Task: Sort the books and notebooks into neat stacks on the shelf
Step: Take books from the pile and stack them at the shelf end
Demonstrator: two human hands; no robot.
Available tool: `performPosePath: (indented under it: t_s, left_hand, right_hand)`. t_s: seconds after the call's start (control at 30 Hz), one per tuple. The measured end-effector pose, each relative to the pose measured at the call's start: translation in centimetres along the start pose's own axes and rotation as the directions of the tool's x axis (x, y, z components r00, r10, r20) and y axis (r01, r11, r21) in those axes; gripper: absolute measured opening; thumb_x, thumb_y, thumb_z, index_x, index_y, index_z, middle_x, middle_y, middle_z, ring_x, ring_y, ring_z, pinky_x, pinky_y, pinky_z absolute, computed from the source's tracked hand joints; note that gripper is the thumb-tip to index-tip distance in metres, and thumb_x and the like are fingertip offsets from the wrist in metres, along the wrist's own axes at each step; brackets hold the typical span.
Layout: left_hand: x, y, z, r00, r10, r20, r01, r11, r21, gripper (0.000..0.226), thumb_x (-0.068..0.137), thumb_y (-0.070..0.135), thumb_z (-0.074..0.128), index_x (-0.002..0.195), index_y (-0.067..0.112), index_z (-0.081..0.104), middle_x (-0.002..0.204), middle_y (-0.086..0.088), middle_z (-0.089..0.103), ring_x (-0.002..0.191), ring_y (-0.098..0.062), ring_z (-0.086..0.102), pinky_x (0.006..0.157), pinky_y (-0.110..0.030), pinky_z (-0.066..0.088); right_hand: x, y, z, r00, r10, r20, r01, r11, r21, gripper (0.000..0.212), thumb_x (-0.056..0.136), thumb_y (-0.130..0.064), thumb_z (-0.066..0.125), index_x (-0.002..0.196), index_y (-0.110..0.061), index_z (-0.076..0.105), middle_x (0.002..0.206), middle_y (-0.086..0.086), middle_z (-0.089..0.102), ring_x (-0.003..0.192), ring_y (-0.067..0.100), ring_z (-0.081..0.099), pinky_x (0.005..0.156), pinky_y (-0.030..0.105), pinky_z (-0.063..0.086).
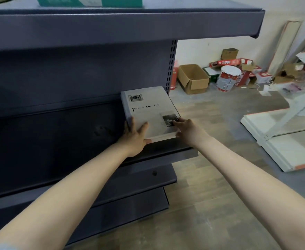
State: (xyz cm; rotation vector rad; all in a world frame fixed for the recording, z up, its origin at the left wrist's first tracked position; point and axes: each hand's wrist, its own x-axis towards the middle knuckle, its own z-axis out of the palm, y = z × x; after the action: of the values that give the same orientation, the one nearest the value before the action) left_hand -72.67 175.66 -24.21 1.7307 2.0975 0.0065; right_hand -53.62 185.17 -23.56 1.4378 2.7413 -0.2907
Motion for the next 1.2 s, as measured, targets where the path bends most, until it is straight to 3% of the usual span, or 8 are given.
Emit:
performPosePath:
  t_s: [0.13, 0.3, 0.47, 0.67, 0.77, 1.2]
  left_hand:
    - [0.0, 0.5, -0.4, 0.998, -0.002, 0.066, 0.000, 1.000, 0.030, 0.067, 0.100, 0.044, 0.029, 0.148, 0.031, -0.015, 0.148, -0.017, -0.036, 0.137, -0.042, -0.027, 0.113, -0.055, 0.001]
    - [-0.1, 0.7, -0.7, 0.995, -0.005, 0.098, 0.001, 0.999, 0.045, 0.067, 0.101, 0.043, 0.029, 0.148, 0.030, -0.018, 0.148, -0.016, -0.037, 0.137, -0.042, -0.026, 0.113, -0.056, 0.005]
    - [-0.2, -0.5, -0.9, 0.996, 0.038, 0.086, -0.035, 0.999, -0.037, 0.075, 0.095, 0.050, 0.041, 0.149, 0.036, -0.010, 0.150, -0.008, -0.036, 0.139, -0.038, -0.024, 0.115, -0.055, 0.009]
    - [-0.2, -0.3, 0.1, 1.000, 0.017, 0.014, -0.015, 0.986, -0.168, 0.076, 0.095, 0.042, 0.047, 0.150, 0.034, -0.005, 0.150, -0.005, -0.036, 0.141, -0.036, -0.020, 0.116, -0.054, 0.005]
    - [-0.3, -0.8, 0.4, 1.000, 0.016, -0.016, -0.019, 0.977, -0.210, 0.077, 0.095, 0.041, 0.049, 0.150, 0.032, -0.004, 0.151, -0.003, -0.034, 0.142, -0.031, -0.020, 0.117, -0.052, 0.005]
    - [0.0, -0.5, 0.2, 0.999, 0.013, 0.038, -0.009, 0.994, -0.107, 0.074, 0.098, 0.045, 0.038, 0.149, 0.032, -0.014, 0.149, -0.006, -0.038, 0.141, -0.036, -0.021, 0.116, -0.053, 0.009]
  right_hand:
    - [0.0, 0.4, -0.6, 0.999, -0.032, 0.007, 0.032, 0.998, -0.045, 0.058, 0.091, -0.020, 0.060, 0.144, -0.013, 0.036, 0.147, 0.010, 0.037, 0.127, 0.028, 0.046, 0.105, 0.038, 0.038]
    - [-0.4, 0.6, -0.5, 0.999, -0.012, -0.034, 0.014, 0.997, 0.078, 0.052, 0.088, -0.014, 0.063, 0.137, -0.010, 0.046, 0.141, 0.016, 0.042, 0.120, 0.032, 0.052, 0.100, 0.042, 0.042]
    - [-0.5, 0.8, 0.8, 0.993, -0.081, -0.084, 0.091, 0.989, 0.115, 0.056, 0.087, -0.005, 0.058, 0.140, -0.011, 0.041, 0.144, 0.013, 0.037, 0.111, 0.036, 0.057, 0.090, 0.039, 0.048]
    - [-1.0, 1.2, 1.3, 0.994, -0.071, -0.083, 0.078, 0.993, 0.085, 0.059, 0.093, -0.007, 0.053, 0.147, -0.016, 0.030, 0.156, 0.015, 0.016, 0.120, 0.038, 0.052, 0.096, 0.040, 0.045]
    - [-1.1, 1.2, 1.5, 0.992, -0.091, -0.083, 0.096, 0.993, 0.066, 0.060, 0.092, -0.006, 0.051, 0.147, -0.019, 0.030, 0.157, 0.014, 0.013, 0.119, 0.038, 0.053, 0.092, 0.039, 0.047]
    - [-0.8, 0.0, 0.4, 0.998, -0.064, -0.003, 0.063, 0.994, 0.092, 0.063, 0.090, -0.004, 0.051, 0.147, -0.013, 0.027, 0.156, 0.019, 0.013, 0.128, 0.040, 0.042, 0.102, 0.041, 0.040]
